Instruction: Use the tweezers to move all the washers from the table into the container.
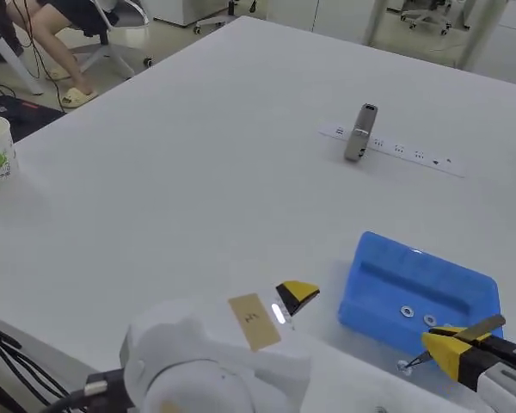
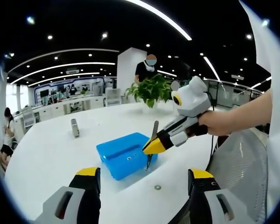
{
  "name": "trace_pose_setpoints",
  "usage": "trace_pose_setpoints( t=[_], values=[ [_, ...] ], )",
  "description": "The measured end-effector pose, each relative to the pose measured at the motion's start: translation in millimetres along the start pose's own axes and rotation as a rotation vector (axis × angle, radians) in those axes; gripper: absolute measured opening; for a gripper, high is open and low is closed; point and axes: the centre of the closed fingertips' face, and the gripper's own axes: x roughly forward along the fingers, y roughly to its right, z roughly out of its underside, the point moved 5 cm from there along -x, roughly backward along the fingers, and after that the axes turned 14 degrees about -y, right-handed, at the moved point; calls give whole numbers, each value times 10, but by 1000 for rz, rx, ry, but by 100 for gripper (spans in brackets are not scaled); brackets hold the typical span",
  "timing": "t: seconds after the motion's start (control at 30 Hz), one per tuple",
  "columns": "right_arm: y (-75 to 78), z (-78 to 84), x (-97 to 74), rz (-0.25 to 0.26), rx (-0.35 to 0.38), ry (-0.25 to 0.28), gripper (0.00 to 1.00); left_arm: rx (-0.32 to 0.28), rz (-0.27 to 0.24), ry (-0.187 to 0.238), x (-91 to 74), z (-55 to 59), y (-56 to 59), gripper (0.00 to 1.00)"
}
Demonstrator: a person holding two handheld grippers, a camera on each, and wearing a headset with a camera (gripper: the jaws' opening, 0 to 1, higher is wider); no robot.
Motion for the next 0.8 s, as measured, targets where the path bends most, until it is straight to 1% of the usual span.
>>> trace_pose_setpoints(
  t=[0.13,0.4,0.57,0.8],
  values=[
    [-20,-84,-46,-3,-17,18,2,-1,0,0,0,-1,0,77],
    [-12,-249,-116,0,-35,62,2,-2,0,2,-2,-3,-1,77],
    [10,-309,-120,3,-43,75,2,0,3,3,-2,-4,3,77],
    [84,-402,-98,4,-41,92,2,5,5,2,-2,-4,11,77]
  ],
)
